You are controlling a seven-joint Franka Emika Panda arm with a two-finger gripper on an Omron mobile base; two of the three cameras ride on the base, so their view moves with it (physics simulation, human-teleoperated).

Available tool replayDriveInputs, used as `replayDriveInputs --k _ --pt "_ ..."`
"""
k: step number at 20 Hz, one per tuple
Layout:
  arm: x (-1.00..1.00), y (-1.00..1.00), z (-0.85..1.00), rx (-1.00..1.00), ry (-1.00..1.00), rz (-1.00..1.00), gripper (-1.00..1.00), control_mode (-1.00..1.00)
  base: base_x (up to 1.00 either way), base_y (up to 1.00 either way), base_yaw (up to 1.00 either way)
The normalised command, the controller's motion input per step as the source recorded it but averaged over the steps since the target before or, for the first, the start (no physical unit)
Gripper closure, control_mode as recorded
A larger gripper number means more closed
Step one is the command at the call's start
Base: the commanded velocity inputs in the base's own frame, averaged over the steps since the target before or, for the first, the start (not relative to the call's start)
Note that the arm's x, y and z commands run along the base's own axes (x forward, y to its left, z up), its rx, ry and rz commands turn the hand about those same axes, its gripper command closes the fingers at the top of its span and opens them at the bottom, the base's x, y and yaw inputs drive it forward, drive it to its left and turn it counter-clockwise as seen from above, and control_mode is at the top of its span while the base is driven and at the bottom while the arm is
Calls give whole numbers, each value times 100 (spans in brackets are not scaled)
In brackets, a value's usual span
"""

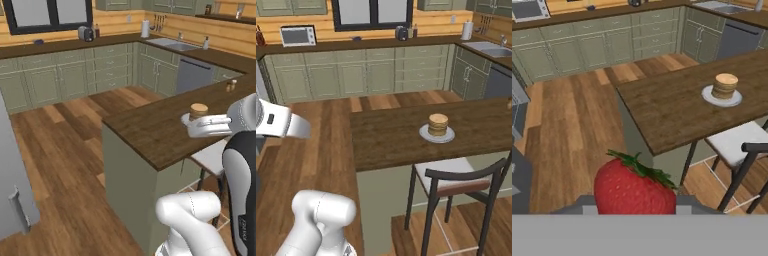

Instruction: Take the strawberry from the fridge and place it on top of the pancake, located on the dining counter.

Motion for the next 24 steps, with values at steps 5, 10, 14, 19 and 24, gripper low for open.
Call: replayDriveInputs --k 5,10,14,19,24 --pt "0 0 0 0 0 0 100 100 49 -58 -13" --pt "0 0 0 0 0 0 100 100 75 -4 -16" --pt "0 0 0 0 0 0 100 100 84 27 -19" --pt "0 0 0 0 0 0 100 100 86 -4 -13" --pt "60 -31 0 15 3 -7 100 -100 38 -9 -5"
